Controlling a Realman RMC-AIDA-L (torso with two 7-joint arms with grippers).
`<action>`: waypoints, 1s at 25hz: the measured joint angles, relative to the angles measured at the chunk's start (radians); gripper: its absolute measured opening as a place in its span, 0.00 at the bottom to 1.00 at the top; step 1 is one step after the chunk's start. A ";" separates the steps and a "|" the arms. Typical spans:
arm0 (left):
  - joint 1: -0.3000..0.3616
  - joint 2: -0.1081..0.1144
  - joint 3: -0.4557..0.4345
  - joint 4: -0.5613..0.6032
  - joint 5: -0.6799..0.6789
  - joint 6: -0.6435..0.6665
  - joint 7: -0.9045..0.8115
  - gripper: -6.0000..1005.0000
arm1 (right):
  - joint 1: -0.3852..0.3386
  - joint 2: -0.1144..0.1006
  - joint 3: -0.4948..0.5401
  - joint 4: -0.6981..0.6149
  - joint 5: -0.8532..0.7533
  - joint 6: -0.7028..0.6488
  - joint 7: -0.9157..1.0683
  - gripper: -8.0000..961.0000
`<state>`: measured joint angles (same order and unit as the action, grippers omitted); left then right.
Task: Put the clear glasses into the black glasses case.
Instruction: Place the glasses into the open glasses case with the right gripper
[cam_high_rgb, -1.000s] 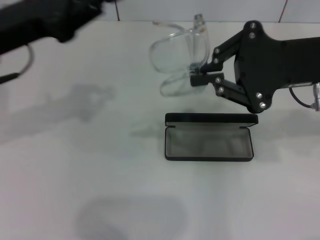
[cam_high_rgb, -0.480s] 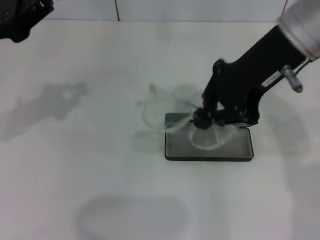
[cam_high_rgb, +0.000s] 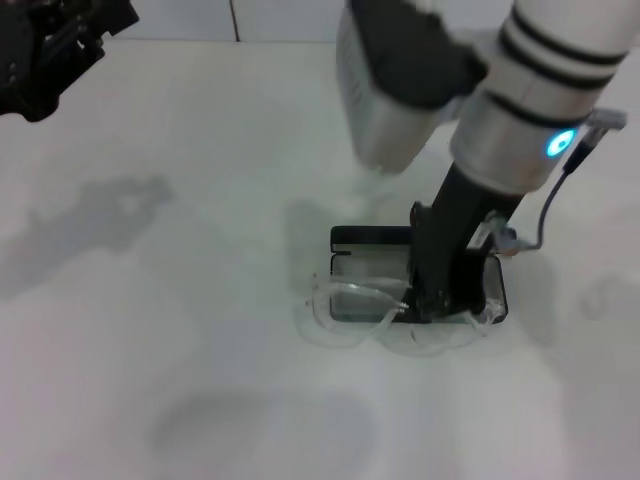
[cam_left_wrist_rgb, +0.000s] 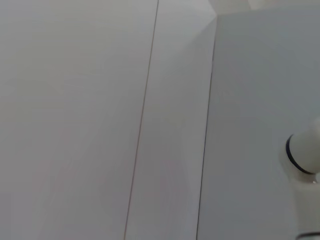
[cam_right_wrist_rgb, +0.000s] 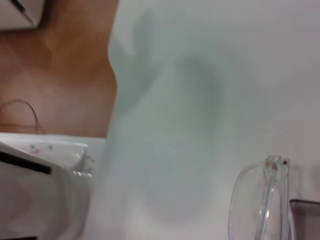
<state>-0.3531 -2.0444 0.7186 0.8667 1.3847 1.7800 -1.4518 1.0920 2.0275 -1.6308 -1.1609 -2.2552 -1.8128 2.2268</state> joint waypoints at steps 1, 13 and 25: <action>0.004 -0.001 0.000 0.000 0.000 0.002 0.003 0.19 | 0.000 0.000 -0.034 0.004 0.000 0.024 0.017 0.07; 0.027 0.007 -0.003 -0.002 0.009 0.049 0.020 0.19 | -0.002 0.000 -0.269 -0.004 -0.049 0.189 0.205 0.07; 0.026 0.005 -0.003 -0.002 0.021 0.052 0.024 0.19 | 0.013 0.000 -0.270 -0.018 -0.155 0.133 0.224 0.07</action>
<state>-0.3276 -2.0390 0.7158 0.8642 1.4060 1.8317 -1.4281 1.1049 2.0279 -1.9007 -1.1784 -2.4106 -1.6797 2.4505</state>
